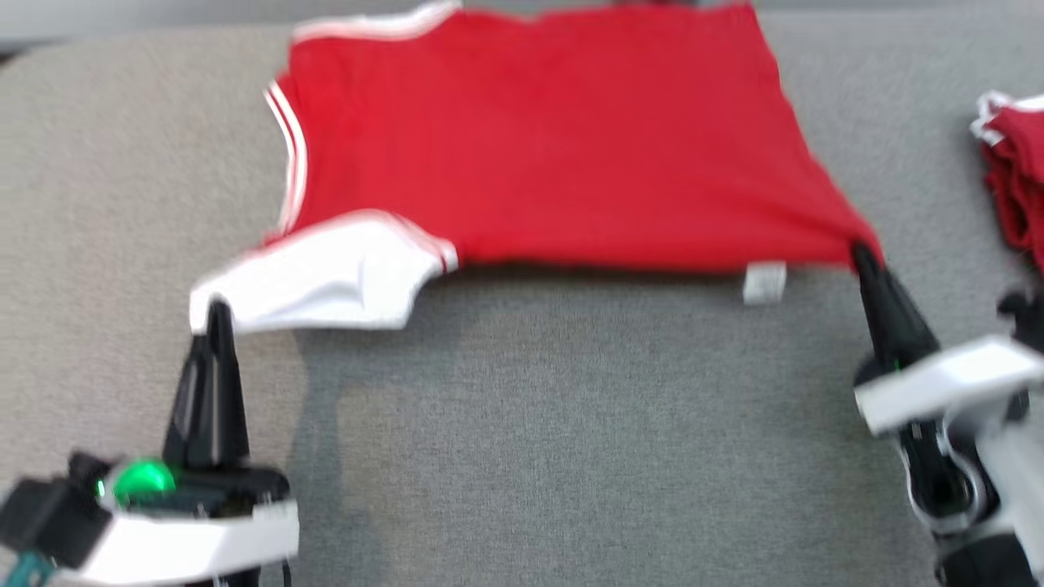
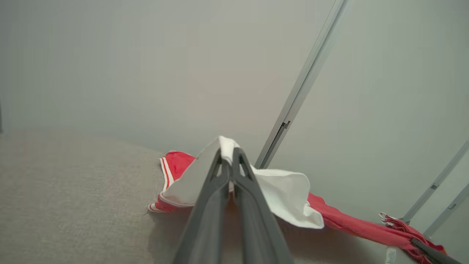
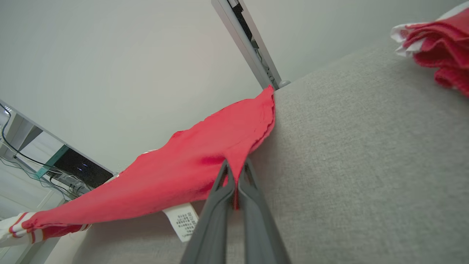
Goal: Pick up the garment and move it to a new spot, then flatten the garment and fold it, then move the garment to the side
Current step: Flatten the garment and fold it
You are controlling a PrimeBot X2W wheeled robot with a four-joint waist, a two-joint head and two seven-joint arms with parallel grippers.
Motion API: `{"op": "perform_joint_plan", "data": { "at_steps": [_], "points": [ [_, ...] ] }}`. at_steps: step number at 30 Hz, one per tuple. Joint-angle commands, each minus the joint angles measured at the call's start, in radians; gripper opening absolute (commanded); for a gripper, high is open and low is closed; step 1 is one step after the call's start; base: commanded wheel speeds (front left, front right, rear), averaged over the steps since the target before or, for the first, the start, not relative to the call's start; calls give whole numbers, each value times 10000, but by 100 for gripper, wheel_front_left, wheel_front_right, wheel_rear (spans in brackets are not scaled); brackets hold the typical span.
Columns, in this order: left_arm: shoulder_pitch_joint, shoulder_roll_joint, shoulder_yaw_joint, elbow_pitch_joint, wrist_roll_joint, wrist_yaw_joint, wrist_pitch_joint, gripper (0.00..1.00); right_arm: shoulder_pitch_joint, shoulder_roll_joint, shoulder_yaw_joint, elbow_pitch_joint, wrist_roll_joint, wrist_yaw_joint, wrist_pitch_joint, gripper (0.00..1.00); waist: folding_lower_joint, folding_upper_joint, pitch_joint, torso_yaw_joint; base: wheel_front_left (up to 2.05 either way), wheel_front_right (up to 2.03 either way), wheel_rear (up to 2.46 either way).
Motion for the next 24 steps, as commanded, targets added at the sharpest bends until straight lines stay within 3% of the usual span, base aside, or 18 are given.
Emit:
{"op": "perform_joint_plan", "data": {
  "at_steps": [1,12,19,24],
  "points": [
    [207,19,37,-69,-28,52,-19,0,325,-102,-145,-148,-40,3,-24,0,0,0,-560,9,0,0,0],
    [2744,-96,-135,-976,-56,249,-19,0,4085,724,-1700,-2541,-872,5,771,0,0,0,-1301,-369,0,0,0],
    [3853,-107,-453,-1734,125,425,-17,0,5393,1459,-2380,-3875,-1460,5,1647,0,0,0,-1349,-503,0,0,0],
    [4133,-111,-552,-1675,31,490,-17,0,5661,1833,-2659,-4140,-1668,5,2077,0,0,0,-1444,-535,0,0,0]
  ]
}}
